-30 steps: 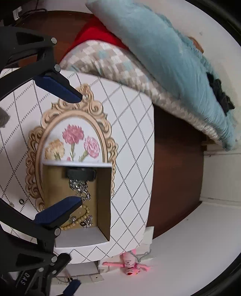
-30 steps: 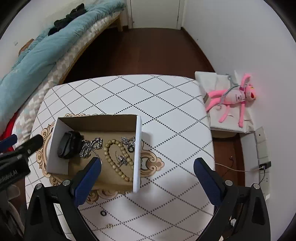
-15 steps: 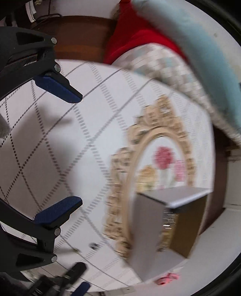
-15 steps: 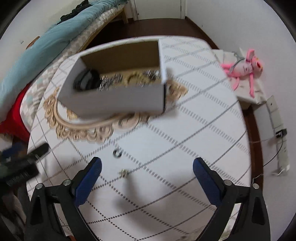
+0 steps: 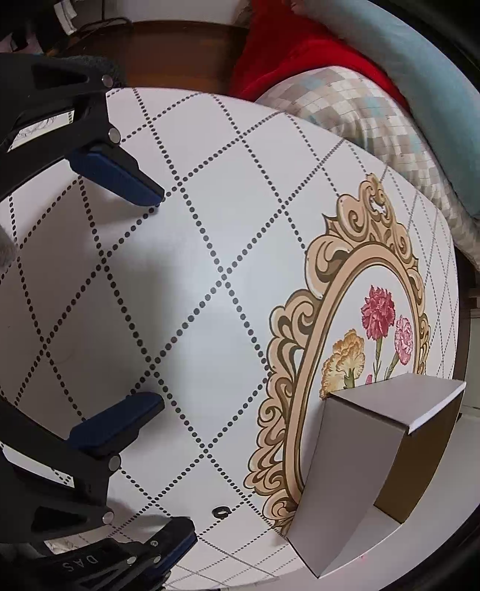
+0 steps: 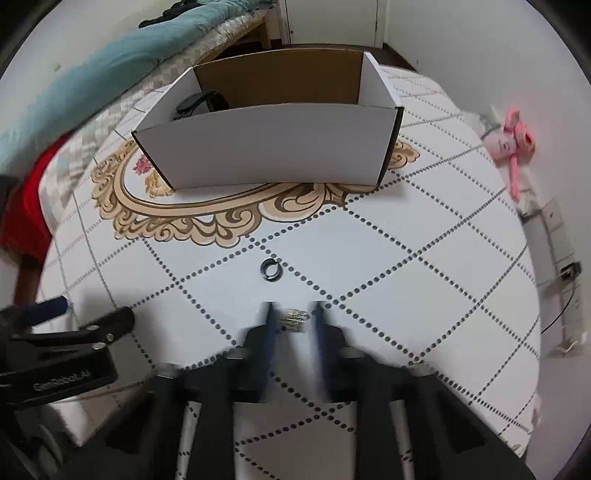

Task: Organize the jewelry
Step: 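Return to the table and grasp the other gold earring with the right tool, then grasp the last black ring with the left tool while the right tool holds the earring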

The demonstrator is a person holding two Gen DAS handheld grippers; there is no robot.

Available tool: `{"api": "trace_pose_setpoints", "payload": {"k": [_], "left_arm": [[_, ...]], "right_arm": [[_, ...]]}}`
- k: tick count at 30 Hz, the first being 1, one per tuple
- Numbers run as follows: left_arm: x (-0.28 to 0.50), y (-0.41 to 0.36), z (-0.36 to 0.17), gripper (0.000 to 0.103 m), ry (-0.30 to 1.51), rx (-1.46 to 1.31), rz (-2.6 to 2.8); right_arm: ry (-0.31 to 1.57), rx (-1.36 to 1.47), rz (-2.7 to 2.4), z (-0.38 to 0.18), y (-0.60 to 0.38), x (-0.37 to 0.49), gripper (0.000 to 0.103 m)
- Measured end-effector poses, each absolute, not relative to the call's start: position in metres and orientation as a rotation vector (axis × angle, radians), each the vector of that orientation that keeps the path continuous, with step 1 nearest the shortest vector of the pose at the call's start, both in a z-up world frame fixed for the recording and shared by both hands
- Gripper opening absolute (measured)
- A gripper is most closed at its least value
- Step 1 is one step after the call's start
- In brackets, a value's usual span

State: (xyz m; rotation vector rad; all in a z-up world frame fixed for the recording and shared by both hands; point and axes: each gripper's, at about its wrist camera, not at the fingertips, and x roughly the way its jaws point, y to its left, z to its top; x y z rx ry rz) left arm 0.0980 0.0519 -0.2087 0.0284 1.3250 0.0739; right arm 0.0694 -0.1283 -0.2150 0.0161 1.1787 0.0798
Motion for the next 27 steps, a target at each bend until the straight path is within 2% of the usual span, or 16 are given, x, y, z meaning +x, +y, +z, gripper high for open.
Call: {"api": "trace_pose_setpoints", "payload": {"k": [3, 5, 19, 24, 26, 27], "left_arm": [[0.097, 0.040, -0.205, 0.103, 1.303, 0.093, 0.085], [0.096, 0.030, -0.200, 0.103, 1.283, 0.112, 0.073], [0.116, -0.078, -0.193, 0.102, 1.223, 0.127, -0.130], [0.122, -0.087, -0.202, 0.068, 1.220, 0.160, -0.150], [0.122, -0.084, -0.202, 0.046, 1.198, 0.143, -0.173], [0.121, -0.086, -0.201, 0.041, 1.193, 0.141, -0.182]], "right_arm": [[1.171, -0.009, 0.090, -0.214, -0.126, 0.067, 0.013], [1.165, 0.030, 0.100, -0.211, -0.131, 0.067, 0.006], [1.152, 0.218, -0.047, -0.197, -0.225, 0.075, 0.006], [1.149, 0.234, -0.073, -0.196, -0.242, 0.077, 0.006], [1.149, 0.241, -0.077, -0.197, -0.245, 0.078, 0.006], [1.148, 0.245, -0.078, -0.198, -0.247, 0.078, 0.006]]}}
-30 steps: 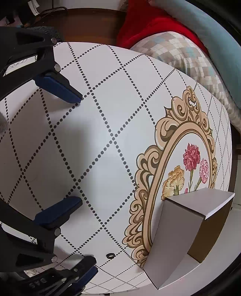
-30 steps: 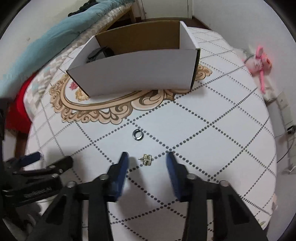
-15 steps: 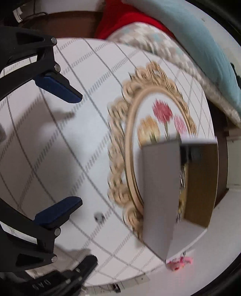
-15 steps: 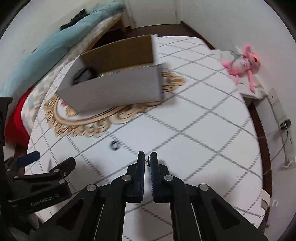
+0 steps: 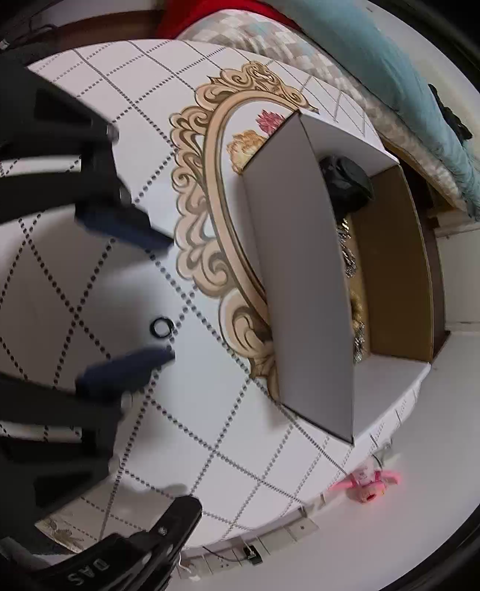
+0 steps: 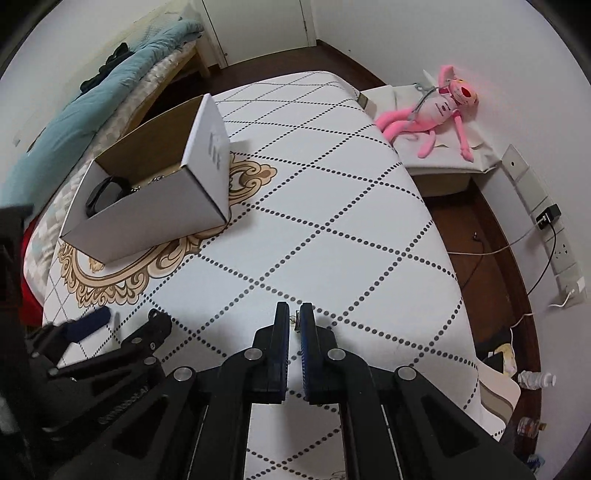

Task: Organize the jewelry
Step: 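Grasp the last black ring with the left tool while the right tool holds the earring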

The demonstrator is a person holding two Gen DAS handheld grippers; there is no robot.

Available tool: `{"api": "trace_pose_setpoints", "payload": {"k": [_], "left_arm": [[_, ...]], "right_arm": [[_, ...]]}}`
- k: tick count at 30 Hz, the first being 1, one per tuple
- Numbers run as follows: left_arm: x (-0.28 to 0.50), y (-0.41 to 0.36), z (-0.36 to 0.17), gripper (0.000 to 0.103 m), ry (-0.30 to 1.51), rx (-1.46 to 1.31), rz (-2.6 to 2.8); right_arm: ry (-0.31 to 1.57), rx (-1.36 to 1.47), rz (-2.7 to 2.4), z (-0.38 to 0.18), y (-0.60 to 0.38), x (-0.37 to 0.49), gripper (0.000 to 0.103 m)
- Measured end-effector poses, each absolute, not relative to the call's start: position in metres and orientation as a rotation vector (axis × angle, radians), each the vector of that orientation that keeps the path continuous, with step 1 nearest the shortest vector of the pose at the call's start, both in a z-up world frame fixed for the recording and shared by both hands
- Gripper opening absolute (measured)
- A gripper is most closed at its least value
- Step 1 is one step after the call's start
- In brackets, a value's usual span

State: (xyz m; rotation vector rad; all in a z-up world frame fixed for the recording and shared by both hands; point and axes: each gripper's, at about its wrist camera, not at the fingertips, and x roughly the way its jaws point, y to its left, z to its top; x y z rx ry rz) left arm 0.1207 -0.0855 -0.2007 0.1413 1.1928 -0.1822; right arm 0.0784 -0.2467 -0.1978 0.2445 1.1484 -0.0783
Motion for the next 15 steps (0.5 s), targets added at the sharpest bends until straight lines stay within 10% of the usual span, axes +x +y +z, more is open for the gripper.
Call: {"api": "trace_pose_setpoints", "payload": {"k": [2, 5, 15], "left_arm": [[0.1196, -0.0887, -0.1985, 0.018, 1.181, 0.146, -0.196], [0.1204, -0.0943, -0.1973, 0.010, 1.170, 0.163, -0.199], [0.1205, -0.0917, -0.1918, 0.010, 1.154, 0.138, -0.197]], "right_arm": [[1.146, 0.249, -0.082, -0.1985, -0.2483, 0.0794, 0.006], [1.145, 0.252, -0.082, -0.1987, -0.2485, 0.0810, 0.006], [1.122, 0.263, -0.077, -0.1893, -0.2505, 0.0794, 0.006]]}}
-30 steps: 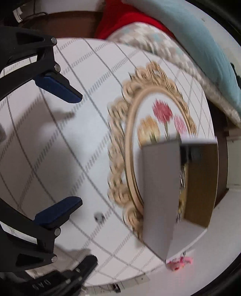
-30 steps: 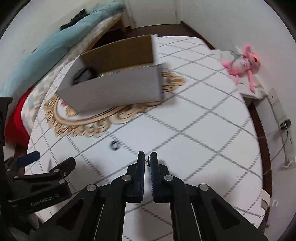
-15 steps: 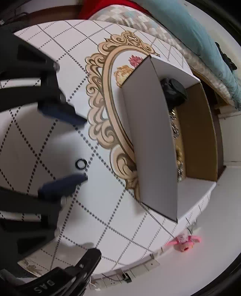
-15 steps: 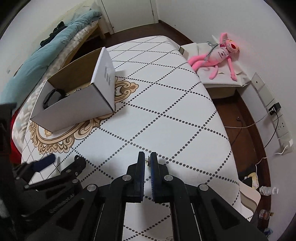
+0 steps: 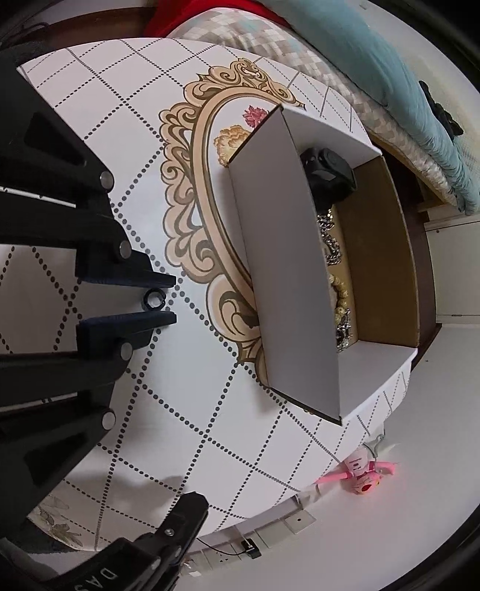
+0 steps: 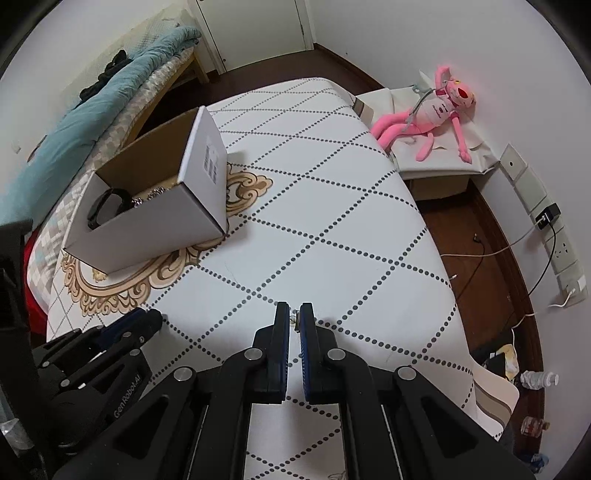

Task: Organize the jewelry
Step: 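Grasp the last black ring with the left tool while the right tool holds the earring, then lower the ring and earring into the white box and open both tools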

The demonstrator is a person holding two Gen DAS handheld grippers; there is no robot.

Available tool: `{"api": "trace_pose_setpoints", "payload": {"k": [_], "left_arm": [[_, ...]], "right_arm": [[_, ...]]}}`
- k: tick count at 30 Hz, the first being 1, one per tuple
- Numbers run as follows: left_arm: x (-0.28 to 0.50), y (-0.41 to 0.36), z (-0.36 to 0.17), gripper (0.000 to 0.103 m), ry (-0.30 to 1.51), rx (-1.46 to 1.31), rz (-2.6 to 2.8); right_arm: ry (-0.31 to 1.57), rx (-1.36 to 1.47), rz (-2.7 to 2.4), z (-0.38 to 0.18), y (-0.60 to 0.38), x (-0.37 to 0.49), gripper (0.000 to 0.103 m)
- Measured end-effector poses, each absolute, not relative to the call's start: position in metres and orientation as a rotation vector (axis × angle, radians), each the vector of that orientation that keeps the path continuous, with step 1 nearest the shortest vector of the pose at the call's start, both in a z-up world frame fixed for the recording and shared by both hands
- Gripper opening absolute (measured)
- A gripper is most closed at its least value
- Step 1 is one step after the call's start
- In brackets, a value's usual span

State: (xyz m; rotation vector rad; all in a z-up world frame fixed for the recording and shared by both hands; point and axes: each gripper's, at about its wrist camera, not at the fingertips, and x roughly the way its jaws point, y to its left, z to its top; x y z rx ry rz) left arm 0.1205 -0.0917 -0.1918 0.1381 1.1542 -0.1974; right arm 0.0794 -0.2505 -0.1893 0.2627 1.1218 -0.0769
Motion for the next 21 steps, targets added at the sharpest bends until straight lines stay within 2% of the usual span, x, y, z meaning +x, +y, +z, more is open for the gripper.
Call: {"api": "trace_pose_setpoints", "payload": {"k": [10, 15, 21], "left_arm": [[0.128, -0.064, -0.129, 0.010, 1.091, 0.005, -0.242], [0.168, -0.048, -0.088, 0.010, 1.078, -0.082, -0.274], [0.224, -0.038, -0.086, 0.010, 1.136, -0.092, -0.271]], "right_arm": [[1.054, 0.311, -0.010, -0.150, -0.245, 0.091, 0.006], [1.012, 0.329, 0.080, -0.116, -0.234, 0.125, 0.006], [1.052, 0.351, 0.186, -0.106, -0.213, 0.186, 0.006]]}}
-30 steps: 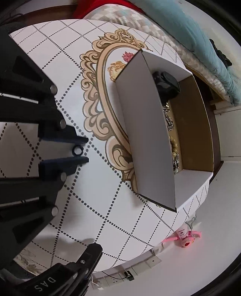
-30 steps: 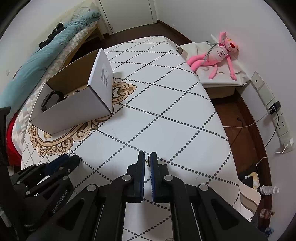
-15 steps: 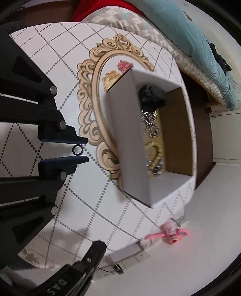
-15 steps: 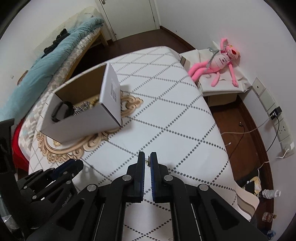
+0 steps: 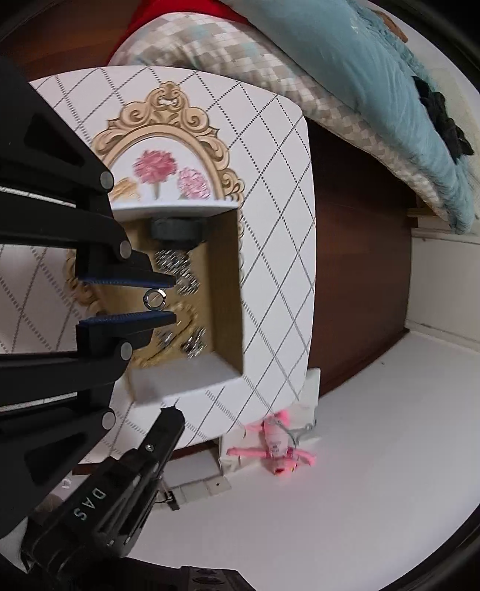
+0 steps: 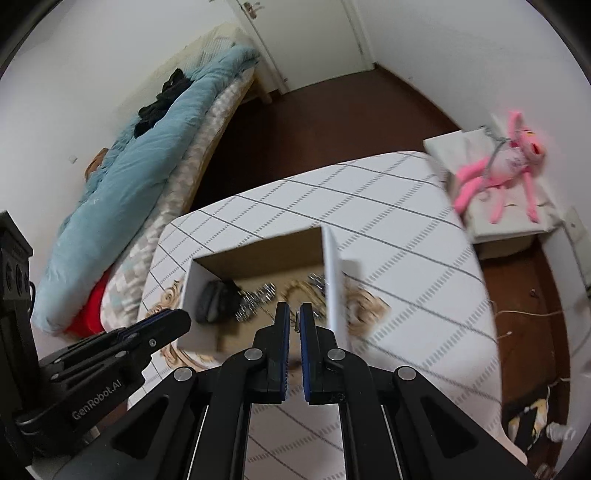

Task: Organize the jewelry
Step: 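Lower the ring and earring into the white box and open both tools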

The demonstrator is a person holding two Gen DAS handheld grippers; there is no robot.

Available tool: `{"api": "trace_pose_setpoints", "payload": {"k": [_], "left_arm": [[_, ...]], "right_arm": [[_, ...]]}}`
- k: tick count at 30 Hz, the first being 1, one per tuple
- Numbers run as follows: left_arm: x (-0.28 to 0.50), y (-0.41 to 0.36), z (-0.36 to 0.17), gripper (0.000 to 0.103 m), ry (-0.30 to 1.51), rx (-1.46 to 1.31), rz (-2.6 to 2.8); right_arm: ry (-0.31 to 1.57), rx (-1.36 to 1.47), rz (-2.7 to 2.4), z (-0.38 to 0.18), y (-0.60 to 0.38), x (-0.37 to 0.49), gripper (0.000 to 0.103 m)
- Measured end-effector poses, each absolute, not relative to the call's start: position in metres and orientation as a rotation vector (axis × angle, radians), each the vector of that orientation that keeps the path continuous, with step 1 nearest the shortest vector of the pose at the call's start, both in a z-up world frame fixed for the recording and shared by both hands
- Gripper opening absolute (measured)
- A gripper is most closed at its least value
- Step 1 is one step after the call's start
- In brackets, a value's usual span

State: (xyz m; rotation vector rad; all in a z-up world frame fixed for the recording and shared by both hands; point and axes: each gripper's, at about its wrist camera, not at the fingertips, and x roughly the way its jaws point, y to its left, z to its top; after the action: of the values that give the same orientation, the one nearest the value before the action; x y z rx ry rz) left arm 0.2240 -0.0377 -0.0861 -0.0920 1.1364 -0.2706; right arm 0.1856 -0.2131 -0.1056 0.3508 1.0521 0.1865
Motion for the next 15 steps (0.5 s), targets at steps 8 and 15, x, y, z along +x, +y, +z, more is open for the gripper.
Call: {"api": "trace_pose_setpoints", "payload": {"k": [8, 15], "left_arm": [[0.268, -0.028, -0.098, 0.015, 1.245, -0.088, -0.213], [0.278, -0.012, -0.087, 0.066, 1.200, -0.079, -0.120]], "right_arm": [[1.220, 0.310, 0.236, -0.137, -0.197, 0.246, 0.006], [1.284, 0.300, 0.232, -0.142, -0.199, 0.266, 0.024]]}}
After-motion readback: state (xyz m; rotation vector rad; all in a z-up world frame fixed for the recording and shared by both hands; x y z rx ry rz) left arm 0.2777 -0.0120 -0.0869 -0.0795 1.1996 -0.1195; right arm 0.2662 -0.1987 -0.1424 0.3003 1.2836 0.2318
